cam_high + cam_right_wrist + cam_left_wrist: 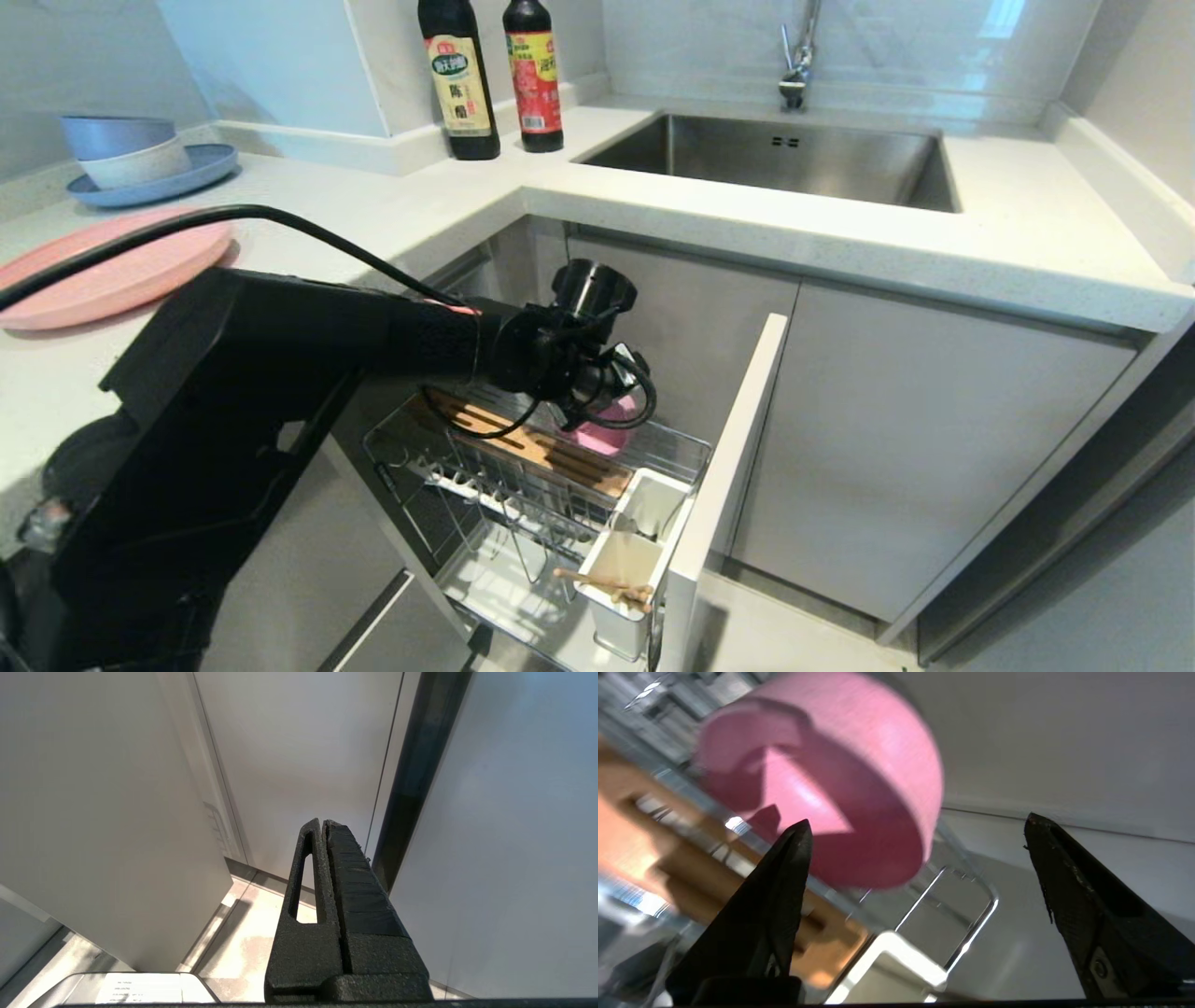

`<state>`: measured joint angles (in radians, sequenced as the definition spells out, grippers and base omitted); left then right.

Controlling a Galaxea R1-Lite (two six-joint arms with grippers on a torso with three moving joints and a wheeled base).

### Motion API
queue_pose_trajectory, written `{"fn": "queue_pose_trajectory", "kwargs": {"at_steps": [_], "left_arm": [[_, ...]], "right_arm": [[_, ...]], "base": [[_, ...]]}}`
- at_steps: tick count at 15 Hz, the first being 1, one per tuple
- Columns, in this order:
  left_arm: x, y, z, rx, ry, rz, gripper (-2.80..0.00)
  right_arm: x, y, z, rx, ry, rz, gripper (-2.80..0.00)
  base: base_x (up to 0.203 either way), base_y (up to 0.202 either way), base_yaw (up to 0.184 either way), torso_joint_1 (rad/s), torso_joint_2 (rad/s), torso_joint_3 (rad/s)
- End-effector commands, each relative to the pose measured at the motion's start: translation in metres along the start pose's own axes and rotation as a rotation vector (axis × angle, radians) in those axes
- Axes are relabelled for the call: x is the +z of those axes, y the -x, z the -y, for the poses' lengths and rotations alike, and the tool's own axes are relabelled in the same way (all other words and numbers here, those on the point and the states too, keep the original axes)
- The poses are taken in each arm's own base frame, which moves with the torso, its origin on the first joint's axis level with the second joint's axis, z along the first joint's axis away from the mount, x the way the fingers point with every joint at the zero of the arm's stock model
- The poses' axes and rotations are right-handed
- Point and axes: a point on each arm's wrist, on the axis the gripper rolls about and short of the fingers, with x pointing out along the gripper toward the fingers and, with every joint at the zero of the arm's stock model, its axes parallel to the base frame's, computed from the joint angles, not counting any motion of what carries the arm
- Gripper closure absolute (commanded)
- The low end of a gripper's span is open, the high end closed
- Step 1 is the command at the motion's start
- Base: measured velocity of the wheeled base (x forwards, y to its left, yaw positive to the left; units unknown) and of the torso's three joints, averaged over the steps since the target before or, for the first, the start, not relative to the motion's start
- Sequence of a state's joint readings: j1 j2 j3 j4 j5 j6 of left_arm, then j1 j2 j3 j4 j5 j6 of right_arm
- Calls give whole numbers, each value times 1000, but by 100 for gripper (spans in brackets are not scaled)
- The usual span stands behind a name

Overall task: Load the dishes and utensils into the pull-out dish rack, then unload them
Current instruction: Take the bowl out of the cupboard

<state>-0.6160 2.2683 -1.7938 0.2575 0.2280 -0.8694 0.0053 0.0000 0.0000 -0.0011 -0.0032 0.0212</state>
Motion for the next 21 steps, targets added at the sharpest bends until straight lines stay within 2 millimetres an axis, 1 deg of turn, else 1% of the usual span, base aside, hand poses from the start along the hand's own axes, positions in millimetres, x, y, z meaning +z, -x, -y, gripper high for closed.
{"fn": "queue_pose_trajectory", "kwargs": {"at_steps": [1, 4, 9, 10, 13, 16, 21], "left_arm": [[-1, -21, -8, 17, -17, -12, -280], [7, -25, -10, -13, -23, 4, -280], [10, -27, -10, -21, -34, 13, -280], [10, -27, -10, -21, -35, 13, 0], [11, -24, -9, -23, -35, 15, 0], [15, -15, -7, -34, -32, 26, 0], [17, -7, -4, -46, -29, 30, 0]], "right_arm": [[0, 0, 0, 1, 0, -1, 0], [0, 0, 0, 2, 0, -1, 0], [0, 0, 0, 1, 0, -1, 0], [0, 0, 0, 1, 0, -1, 0], [0, 0, 0, 1, 0, -1, 0], [0, 0, 0, 1, 0, -1, 0], [0, 0, 0, 1, 0, -1, 0]], "base": [[0, 0, 0, 0, 0, 0], [0, 0, 0, 0, 0, 0], [0, 0, 0, 0, 0, 0], [0, 0, 0, 0, 0, 0], [0, 0, 0, 0, 0, 0], [0, 0, 0, 0, 0, 0], [0, 0, 0, 0, 0, 0]]}}
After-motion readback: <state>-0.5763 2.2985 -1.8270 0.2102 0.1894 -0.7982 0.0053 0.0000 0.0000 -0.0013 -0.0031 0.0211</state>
